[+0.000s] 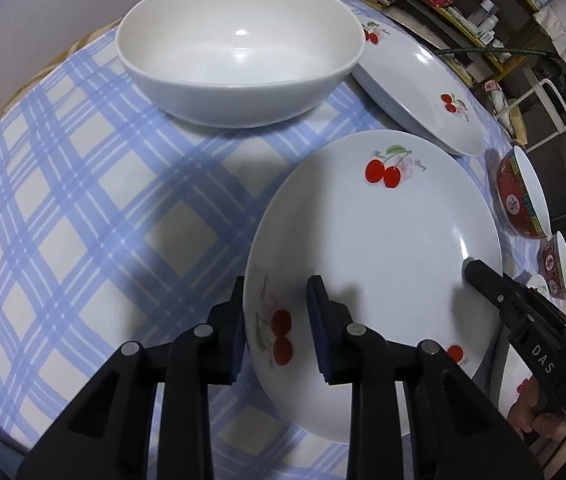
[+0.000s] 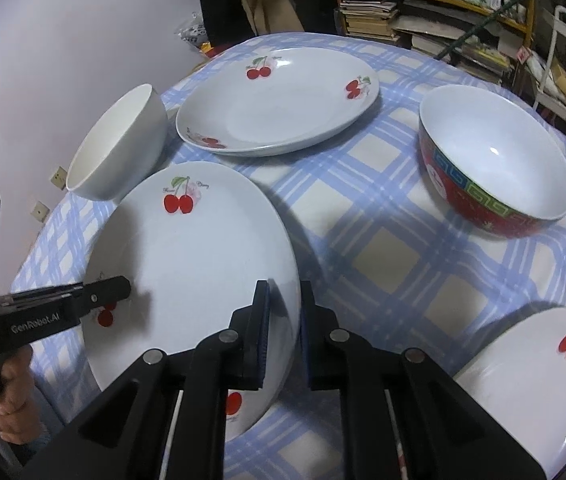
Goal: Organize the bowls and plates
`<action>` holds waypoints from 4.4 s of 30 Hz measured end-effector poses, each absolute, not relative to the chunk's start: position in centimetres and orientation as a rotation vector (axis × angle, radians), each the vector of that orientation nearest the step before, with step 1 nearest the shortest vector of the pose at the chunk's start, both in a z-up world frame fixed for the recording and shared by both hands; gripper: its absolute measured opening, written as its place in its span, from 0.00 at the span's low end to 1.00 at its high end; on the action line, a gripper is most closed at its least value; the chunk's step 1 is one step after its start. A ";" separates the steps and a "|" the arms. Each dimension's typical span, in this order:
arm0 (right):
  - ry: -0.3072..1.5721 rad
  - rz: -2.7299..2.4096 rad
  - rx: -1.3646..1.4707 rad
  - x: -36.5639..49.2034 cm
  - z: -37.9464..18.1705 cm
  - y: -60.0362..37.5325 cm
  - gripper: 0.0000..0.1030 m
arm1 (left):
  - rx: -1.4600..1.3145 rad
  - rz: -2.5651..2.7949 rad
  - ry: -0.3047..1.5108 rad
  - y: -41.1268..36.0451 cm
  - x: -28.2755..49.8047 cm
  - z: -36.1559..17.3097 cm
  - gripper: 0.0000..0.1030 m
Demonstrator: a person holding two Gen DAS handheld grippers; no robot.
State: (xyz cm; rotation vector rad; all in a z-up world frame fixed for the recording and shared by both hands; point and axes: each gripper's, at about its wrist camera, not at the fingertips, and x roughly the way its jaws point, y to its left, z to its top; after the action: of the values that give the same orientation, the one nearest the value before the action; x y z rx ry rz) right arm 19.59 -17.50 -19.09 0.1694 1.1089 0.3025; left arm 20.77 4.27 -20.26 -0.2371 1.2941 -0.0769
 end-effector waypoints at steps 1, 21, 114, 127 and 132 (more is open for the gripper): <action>1.113 0.302 0.164 19.5 -18.9 -17.4 0.14 | -0.235 -0.079 1.295 4.7 20.2 -20.1 0.27; 1.063 0.279 0.177 15.6 -15.1 -18.1 0.12 | -0.151 -0.147 1.256 4.3 16.0 -15.5 0.29; 1.062 -0.023 0.140 12.3 -10.1 -24.4 0.95 | 0.137 -0.189 1.238 -3.6 13.2 -12.5 0.71; 1.078 -0.099 0.159 11.1 -8.8 -31.9 0.99 | 0.130 -0.319 1.240 -11.1 15.4 -11.1 0.77; 1.117 -0.139 0.196 11.0 -10.7 -35.2 0.99 | 0.123 -0.348 1.262 -13.8 15.8 -12.0 0.77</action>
State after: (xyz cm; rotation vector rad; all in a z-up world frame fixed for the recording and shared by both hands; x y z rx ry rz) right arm 10.96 -35.23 -10.71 0.1961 1.1166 -0.1389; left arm 15.77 -13.80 -12.04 0.1226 1.2621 -0.3481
